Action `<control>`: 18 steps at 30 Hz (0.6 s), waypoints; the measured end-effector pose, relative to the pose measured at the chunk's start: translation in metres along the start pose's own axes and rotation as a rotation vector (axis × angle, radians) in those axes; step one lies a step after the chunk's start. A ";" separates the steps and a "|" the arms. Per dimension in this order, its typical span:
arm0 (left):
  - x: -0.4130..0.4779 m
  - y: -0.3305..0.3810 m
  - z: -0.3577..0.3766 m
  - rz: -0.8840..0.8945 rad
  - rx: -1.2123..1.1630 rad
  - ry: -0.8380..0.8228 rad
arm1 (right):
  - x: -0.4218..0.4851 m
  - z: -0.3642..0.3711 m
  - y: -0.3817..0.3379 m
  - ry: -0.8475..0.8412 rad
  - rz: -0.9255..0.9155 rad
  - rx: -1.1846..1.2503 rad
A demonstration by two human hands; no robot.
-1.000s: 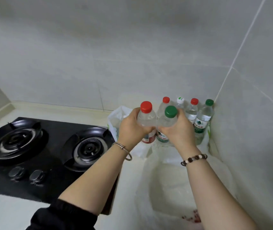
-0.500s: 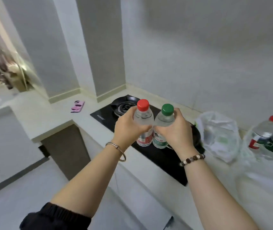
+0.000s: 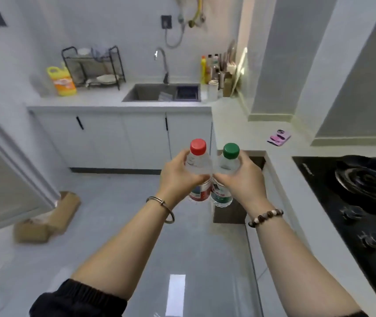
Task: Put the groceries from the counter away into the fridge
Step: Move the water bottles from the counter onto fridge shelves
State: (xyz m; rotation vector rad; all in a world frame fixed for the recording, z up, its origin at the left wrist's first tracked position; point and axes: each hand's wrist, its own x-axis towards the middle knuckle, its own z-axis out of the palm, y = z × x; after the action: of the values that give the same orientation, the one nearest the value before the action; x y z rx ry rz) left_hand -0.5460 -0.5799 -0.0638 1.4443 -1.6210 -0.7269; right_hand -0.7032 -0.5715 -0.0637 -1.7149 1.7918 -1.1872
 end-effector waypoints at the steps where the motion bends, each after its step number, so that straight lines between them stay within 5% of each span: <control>1: -0.001 -0.010 -0.014 -0.042 0.014 0.050 | 0.005 0.017 -0.008 -0.055 -0.035 0.020; 18: -0.140 -0.076 -0.178 -0.569 0.131 0.931 | -0.045 0.205 -0.162 -0.873 -0.634 0.230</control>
State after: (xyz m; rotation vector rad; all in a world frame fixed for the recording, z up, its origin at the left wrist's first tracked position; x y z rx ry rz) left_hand -0.3541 -0.4376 -0.0690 1.9574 -0.5502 -0.1533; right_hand -0.4384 -0.5740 -0.0650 -2.2269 0.5983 -0.6044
